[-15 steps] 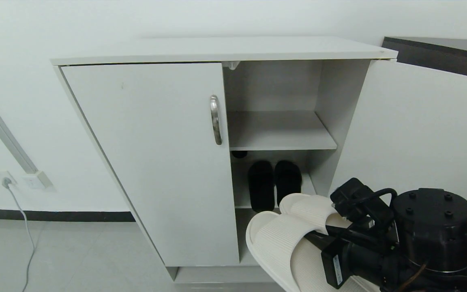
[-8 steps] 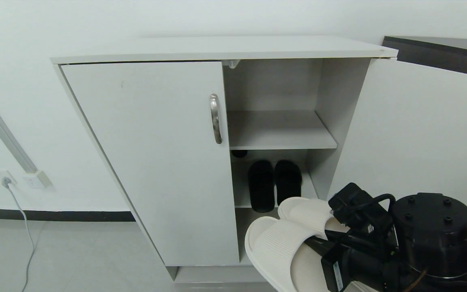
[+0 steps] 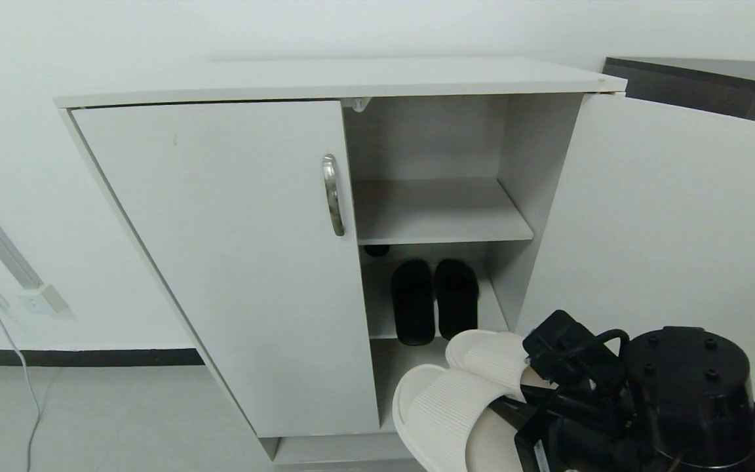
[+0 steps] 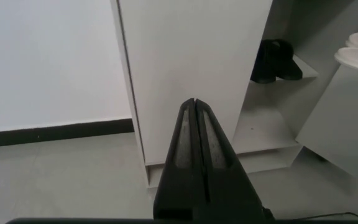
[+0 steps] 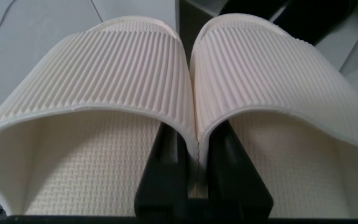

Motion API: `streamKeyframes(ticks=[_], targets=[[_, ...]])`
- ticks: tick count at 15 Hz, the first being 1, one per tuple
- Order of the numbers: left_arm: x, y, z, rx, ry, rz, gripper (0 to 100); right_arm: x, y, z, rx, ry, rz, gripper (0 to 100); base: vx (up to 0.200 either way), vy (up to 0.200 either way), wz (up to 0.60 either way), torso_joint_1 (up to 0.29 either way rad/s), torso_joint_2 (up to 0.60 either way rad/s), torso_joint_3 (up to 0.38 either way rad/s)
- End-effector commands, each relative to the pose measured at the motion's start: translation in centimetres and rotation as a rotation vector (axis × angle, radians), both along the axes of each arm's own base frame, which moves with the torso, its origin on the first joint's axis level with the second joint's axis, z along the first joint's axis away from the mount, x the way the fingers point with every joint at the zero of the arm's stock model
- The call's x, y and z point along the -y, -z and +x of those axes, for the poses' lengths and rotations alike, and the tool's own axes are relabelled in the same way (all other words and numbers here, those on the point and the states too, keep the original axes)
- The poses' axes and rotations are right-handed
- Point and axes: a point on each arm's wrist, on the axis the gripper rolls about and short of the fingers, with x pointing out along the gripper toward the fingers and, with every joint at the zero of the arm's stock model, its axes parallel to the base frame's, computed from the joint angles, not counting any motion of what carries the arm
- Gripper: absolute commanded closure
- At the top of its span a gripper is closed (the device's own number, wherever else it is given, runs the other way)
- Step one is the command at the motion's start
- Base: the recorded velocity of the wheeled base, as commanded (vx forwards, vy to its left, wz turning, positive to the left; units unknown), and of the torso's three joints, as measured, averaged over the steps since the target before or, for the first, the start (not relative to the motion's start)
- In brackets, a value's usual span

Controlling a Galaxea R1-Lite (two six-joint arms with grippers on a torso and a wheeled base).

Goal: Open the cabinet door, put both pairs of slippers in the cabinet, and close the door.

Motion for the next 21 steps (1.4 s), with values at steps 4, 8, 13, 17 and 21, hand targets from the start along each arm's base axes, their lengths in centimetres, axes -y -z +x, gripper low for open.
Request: streamKeyframes(ticks=[4, 8, 13, 17, 21], targets=[[0.0, 0.0, 0.0, 0.0, 0.0, 0.0, 100, -2.7, -0.6, 1.5, 0.075, 0.032, 0.087, 100, 0.0, 0.0, 0.0, 0.0, 0.0, 0.0], [0.0, 0.0, 0.0, 0.0, 0.0, 0.0, 100, -8.5, -3.4, 3.8, 0.213, 0.352, 0.068, 100, 0.0, 0.0, 0.0, 0.0, 0.0, 0.0], [0.0, 0.0, 0.0, 0.0, -0.002, 0.0, 100, -10.6, -9.4, 5.2, 0.178, 0.527, 0.093, 100, 0.0, 0.0, 0.0, 0.0, 0.0, 0.0], [0.0, 0.0, 0.0, 0.0, 0.0, -0.002, 100, -11.0, -9.5, 7.5, 0.165, 0.629, 0.083, 100, 0.0, 0.0, 0.0, 0.0, 0.0, 0.0], [0.0, 0.0, 0.0, 0.0, -0.002, -0.003, 100, -10.4, -8.6, 9.1, 0.161, 0.669, 0.068, 100, 0.0, 0.0, 0.0, 0.0, 0.0, 0.0]])
